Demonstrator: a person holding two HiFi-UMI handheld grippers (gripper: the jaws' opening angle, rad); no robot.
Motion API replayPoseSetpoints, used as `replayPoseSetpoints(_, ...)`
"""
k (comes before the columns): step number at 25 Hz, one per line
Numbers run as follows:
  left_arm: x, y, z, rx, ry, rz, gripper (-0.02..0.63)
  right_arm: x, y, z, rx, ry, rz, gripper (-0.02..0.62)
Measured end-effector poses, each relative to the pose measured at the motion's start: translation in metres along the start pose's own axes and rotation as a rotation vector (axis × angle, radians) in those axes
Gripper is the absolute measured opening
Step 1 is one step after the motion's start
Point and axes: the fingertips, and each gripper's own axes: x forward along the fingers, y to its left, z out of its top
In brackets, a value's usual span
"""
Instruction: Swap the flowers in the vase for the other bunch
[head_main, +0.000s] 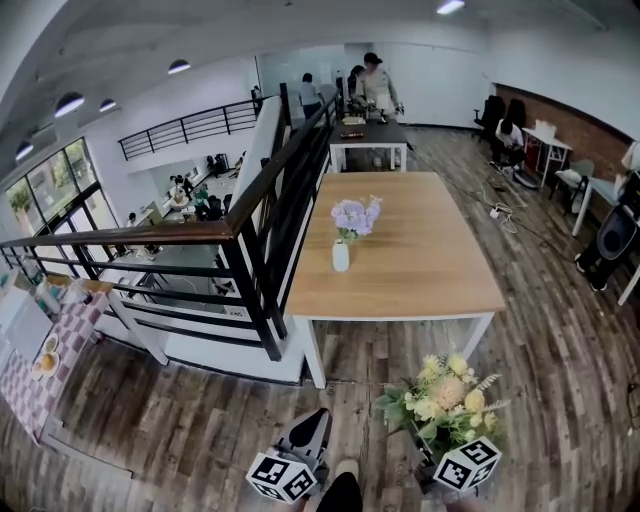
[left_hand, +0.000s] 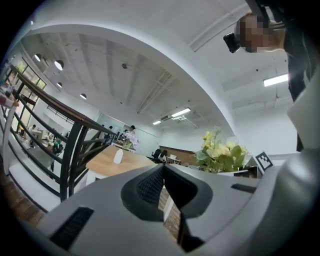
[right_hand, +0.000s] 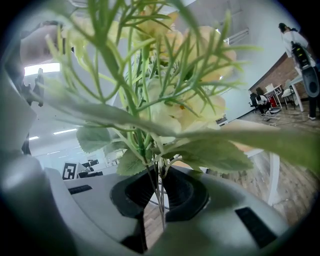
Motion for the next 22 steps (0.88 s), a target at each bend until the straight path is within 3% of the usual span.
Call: replayPoseSetpoints(22, 0.124, 0.085, 0.031, -0.01, 0.015, -0.058, 0.009, 0.112, -0.071, 0.043, 0.016, -0.001, -0.057, 0.054)
